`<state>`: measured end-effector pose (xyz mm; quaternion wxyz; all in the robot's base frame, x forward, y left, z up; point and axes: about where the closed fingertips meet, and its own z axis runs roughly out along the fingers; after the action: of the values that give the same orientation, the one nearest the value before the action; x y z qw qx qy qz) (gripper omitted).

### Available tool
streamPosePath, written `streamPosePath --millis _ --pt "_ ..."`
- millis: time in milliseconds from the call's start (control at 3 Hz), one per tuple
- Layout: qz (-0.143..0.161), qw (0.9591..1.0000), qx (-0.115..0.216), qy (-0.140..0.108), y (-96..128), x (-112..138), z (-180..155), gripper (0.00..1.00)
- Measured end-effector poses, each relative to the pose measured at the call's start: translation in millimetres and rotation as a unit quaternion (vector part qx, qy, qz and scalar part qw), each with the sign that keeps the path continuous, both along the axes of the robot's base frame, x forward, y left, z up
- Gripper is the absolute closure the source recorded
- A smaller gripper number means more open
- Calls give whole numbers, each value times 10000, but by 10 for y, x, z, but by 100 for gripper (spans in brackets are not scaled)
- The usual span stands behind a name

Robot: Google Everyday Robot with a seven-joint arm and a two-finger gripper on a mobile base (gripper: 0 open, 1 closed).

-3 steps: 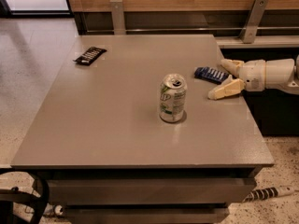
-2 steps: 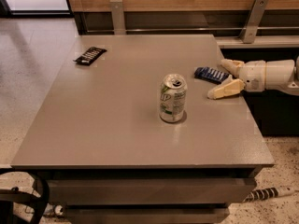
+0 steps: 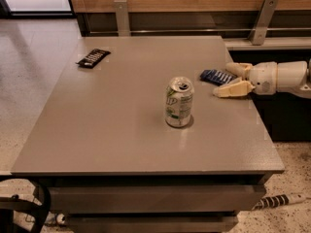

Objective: Move rxbar blueberry near rxbar chocolate

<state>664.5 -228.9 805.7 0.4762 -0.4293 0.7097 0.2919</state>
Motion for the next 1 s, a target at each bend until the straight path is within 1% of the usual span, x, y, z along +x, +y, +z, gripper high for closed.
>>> streamPosePath --millis 333,667,1000 --pt "1 10000 0 0 1 0 63 90" --pt "3 10000 1 1 3 1 77 100" --pt "3 10000 1 1 3 1 77 100"
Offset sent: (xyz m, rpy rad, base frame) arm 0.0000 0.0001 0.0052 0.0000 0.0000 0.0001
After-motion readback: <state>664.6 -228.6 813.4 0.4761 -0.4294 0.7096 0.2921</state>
